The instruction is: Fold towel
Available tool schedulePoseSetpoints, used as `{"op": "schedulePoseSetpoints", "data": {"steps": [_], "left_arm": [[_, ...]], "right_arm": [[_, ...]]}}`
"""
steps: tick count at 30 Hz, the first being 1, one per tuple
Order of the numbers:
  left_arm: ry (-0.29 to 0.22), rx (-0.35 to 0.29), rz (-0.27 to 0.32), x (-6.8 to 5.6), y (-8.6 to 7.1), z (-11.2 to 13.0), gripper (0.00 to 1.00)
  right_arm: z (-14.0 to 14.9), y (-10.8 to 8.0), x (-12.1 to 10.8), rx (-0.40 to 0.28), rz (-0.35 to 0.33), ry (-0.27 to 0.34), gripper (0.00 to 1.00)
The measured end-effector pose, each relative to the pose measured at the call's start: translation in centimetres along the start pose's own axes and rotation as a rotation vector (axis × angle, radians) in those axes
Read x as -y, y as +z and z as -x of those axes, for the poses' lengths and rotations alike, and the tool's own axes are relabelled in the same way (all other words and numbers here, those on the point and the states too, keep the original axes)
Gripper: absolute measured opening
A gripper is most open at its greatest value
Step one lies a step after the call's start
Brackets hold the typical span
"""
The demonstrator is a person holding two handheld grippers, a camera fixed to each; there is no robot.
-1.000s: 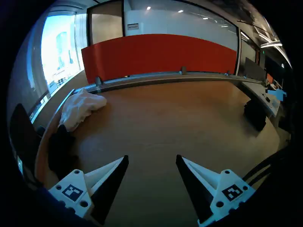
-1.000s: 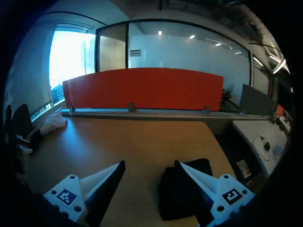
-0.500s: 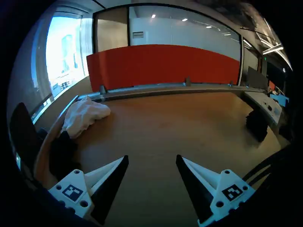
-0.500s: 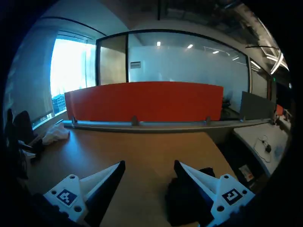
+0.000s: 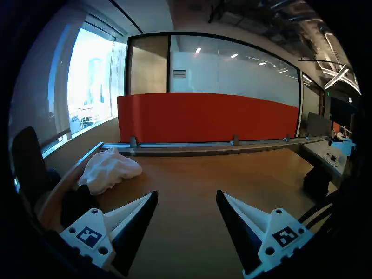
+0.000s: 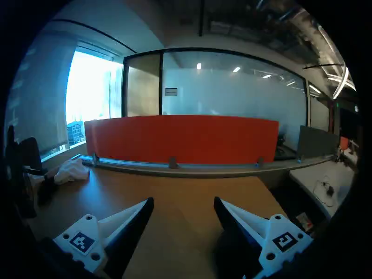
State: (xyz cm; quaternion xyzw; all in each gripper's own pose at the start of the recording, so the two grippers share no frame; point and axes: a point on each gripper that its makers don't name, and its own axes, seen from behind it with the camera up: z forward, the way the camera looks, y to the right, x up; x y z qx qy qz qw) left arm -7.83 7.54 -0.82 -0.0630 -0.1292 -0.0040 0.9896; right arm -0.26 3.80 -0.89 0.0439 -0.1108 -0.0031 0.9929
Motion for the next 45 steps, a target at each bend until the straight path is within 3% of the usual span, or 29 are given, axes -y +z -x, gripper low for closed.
{"op": "schedulePoseSetpoints", "data": {"steps": [9,21,33,45], "left_arm": [[-0.015,-0.052,-0.006,0.2,0.2,-1.5,0.93],[-0.042,-0.099,-0.013,0.8,0.3,-2.8,0.93],[-0.044,-0.146,0.002,1.0,0.9,-3.8,0.93],[0.003,-0.21,-0.015,1.4,1.0,-3.2,0.93]], "right_arm": [[-1.7,0.6,2.2,-0.05,0.021,-0.042,1.0],[-3.5,1.4,5.9,-0.09,0.036,-0.044,1.0],[-2.8,2.4,7.1,-0.058,0.06,-0.091,1.0],[-3.5,2.7,8.4,-0.061,0.032,0.001,1.0]]}}
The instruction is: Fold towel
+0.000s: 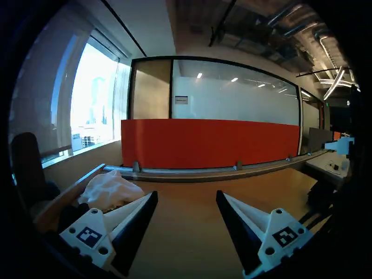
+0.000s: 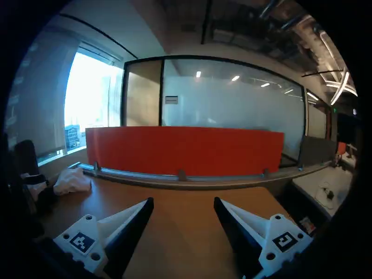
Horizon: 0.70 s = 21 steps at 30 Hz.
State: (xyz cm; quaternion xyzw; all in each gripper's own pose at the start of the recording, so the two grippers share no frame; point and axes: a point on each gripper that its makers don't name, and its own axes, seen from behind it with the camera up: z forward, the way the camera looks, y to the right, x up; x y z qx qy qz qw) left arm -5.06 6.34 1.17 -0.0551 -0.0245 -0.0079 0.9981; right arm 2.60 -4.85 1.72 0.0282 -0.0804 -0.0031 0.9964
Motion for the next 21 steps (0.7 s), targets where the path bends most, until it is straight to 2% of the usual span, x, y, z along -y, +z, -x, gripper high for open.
{"op": "schedulePoseSetpoints", "data": {"steps": [6,12,21], "left_arm": [[0.038,-0.03,-0.022,0.7,-0.4,1.8,0.93],[0.07,-0.055,-0.046,1.7,-1.2,3.3,0.93],[0.044,-0.097,-0.06,2.9,-1.8,5.9,0.93]], "right_arm": [[-0.7,-0.1,-0.1,-0.027,0.003,0.029,1.0],[0.1,-0.1,0.2,-0.035,0.005,0.02,1.0],[2.1,-0.3,1.5,-0.046,-0.007,0.023,1.0]]}}
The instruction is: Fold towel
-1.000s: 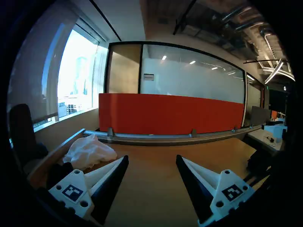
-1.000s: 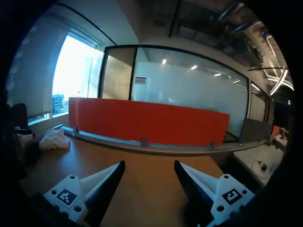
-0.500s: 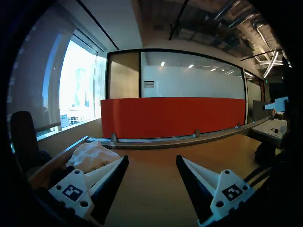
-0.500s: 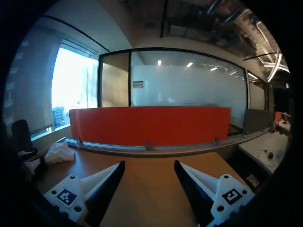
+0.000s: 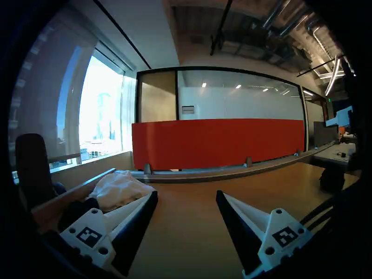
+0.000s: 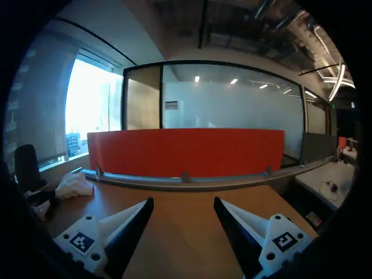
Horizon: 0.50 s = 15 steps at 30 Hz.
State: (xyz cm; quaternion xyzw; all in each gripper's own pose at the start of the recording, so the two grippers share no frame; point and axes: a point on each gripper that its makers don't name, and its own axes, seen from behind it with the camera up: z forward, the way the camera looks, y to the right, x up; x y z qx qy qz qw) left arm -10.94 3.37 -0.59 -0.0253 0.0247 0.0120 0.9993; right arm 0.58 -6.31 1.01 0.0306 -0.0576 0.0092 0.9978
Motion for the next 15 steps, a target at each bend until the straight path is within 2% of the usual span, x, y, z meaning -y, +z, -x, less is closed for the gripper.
{"op": "schedulePoseSetpoints", "data": {"steps": [9,15], "left_arm": [[-0.029,-0.005,-0.012,0.9,0.3,3.5,0.93],[-0.046,-0.011,-0.015,1.2,0.3,4.9,0.93]], "right_arm": [[1.3,0.1,0.3,-0.014,0.011,-0.043,1.0],[2.0,0.3,0.8,-0.015,0.012,-0.054,1.0]]}}
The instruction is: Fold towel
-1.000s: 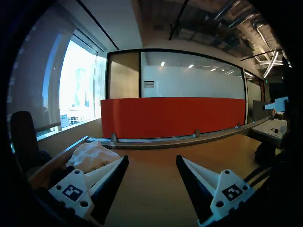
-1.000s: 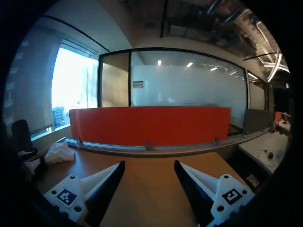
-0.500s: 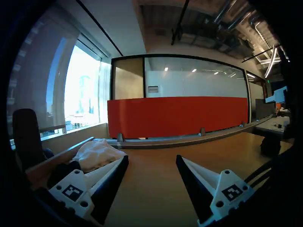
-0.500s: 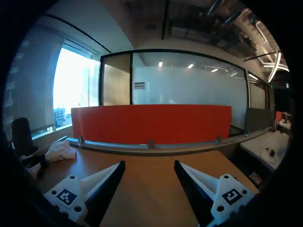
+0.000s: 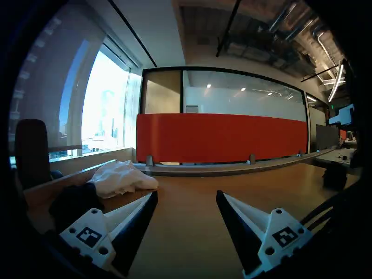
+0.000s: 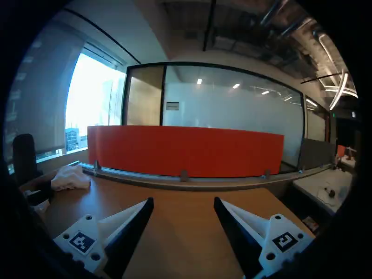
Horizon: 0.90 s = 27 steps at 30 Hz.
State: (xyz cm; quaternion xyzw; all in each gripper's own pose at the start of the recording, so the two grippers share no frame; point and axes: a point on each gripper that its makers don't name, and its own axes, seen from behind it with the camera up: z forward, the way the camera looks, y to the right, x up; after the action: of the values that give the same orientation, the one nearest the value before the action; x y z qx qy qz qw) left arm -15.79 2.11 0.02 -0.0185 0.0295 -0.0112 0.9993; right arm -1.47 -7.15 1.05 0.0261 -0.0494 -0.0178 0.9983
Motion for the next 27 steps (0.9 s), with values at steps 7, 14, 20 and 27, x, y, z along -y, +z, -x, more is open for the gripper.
{"op": "schedulePoseSetpoints", "data": {"steps": [7,14,20,27], "left_arm": [[0.002,-0.002,-0.01,0.6,0.1,1.2,0.93],[-0.012,0.003,-0.022,1.3,0.2,2.3,0.93],[0.01,0.003,-0.023,1.1,0.3,2.6,0.93],[0.013,0.005,-0.025,1.1,0.4,2.6,0.93]], "right_arm": [[1.3,0.4,0.9,0.019,-0.017,-0.004,1.0],[1.4,0.7,1.4,0.02,-0.021,-0.013,1.0],[1.4,0.7,1.4,0.018,-0.019,-0.015,1.0],[1.4,0.6,1.3,0.015,-0.016,-0.014,1.0]]}}
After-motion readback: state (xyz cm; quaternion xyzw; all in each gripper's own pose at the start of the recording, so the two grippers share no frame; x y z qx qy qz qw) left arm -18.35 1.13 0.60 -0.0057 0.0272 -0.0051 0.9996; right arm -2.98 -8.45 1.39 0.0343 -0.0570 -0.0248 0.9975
